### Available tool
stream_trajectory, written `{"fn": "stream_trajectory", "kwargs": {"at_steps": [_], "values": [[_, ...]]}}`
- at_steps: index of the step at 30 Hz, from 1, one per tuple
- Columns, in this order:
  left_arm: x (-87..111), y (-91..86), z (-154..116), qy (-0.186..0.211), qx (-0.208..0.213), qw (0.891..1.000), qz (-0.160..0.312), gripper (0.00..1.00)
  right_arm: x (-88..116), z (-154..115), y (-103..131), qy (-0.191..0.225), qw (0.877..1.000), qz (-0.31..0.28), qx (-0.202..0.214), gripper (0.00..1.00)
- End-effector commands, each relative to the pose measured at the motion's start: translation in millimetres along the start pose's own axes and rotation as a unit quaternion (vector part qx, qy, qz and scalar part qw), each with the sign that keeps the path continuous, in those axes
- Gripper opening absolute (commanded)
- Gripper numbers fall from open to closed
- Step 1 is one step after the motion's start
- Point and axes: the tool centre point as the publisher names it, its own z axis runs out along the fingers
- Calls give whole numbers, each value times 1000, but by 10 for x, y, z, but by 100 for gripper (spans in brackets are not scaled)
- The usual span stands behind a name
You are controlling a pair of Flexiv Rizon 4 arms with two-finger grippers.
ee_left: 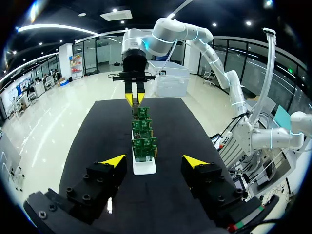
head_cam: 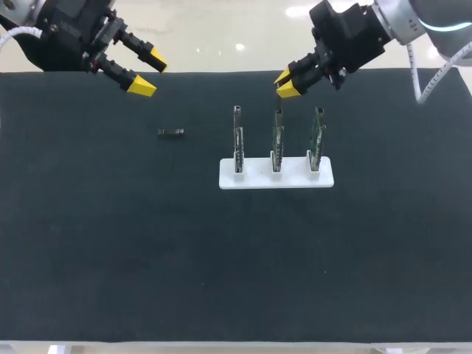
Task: Pick up the optical module with the left hand, and insert it into the network port with the right hand.
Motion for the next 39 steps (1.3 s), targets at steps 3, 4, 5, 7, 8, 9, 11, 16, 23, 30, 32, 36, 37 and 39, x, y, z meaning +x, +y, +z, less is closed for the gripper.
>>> {"fn": "stream_trajectory", "kwargs": {"at_steps": [3,4,5,7,8,9,11,16,23,30,32,36,37,39], "values": [[-4,8,-1,2,1,1000,0,100,27,40,5,2,1000,1,1,0],[-4,8,-1,2,1,1000,0,100,27,40,5,2,1000,1,1,0],[-4,8,-1,2,1,1000,0,100,27,41,5,3,1000,1,1,0],[-4,8,-1,2,1,1000,0,100,27,42,6,4,1000,1,1,0],[-4,8,-1,2,1,1000,0,100,28,41,7,4,1000,1,0,0],[-4,8,-1,2,1,1000,0,100,28,41,7,5,1000,1,0,0],[-4,8,-1,2,1,1000,0,100,31,42,7,5,1000,2,0,0],[-4,8,-1,2,1,1000,0,100,36,44,4,7,1000,2,0,0],[-4,8,-1,2,1,1000,0,100,9,11,-21,11,1000,4,-5,0],[-4,8,-1,2,1,1000,0,100,-4,-3,-19,11,1000,6,-8,0],[-4,8,-1,2,1,1000,0,100,-9,-5,-19,11,1000,7,-9,0],[-4,8,-1,2,1,1000,0,100,-25,-15,-18,11,1000,9,-9,0],[-4,8,-1,2,1,1000,0,100,-27,-16,-18,11,1000,10,-9,0],[-4,8,-1,2,1,1000,0,100,-29,-16,-17,11,1000,10,-9,0]]}}
